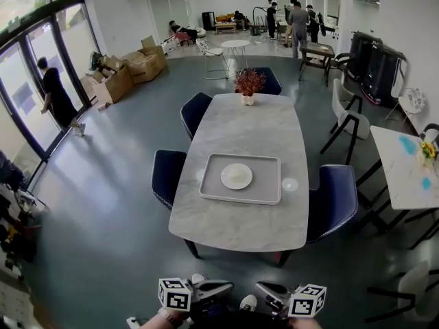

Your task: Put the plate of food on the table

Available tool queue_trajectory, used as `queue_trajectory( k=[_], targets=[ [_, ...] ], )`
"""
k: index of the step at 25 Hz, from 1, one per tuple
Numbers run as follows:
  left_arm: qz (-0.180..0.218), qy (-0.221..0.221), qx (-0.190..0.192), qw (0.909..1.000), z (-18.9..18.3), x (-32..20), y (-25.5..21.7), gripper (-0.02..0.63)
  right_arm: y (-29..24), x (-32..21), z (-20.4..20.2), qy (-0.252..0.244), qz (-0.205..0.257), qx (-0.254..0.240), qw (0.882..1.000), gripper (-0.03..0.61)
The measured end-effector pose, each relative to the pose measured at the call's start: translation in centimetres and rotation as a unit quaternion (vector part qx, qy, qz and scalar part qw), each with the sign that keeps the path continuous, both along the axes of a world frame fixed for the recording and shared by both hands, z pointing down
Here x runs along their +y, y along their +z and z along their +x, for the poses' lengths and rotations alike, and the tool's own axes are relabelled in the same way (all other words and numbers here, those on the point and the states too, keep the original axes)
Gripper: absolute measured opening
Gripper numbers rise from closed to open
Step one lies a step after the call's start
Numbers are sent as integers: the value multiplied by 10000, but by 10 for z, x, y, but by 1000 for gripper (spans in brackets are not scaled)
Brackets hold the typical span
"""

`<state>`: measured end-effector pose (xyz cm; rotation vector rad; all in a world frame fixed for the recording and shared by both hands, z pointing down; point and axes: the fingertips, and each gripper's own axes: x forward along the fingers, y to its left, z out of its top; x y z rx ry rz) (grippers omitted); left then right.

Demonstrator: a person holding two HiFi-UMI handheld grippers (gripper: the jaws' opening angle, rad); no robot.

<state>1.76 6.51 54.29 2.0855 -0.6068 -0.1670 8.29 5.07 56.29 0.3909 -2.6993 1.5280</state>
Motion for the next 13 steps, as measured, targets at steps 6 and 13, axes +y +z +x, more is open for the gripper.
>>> queue_trajectory(
  k=[6, 13],
  targets=[
    [14, 40, 83, 10000, 0, 0, 1, 8, -3, -3, 6, 119, 153, 156, 9997, 9],
    [-16, -10, 184, 9998, -1, -2, 1, 8, 4, 1, 6, 106, 42, 45, 9999, 9]
  ],
)
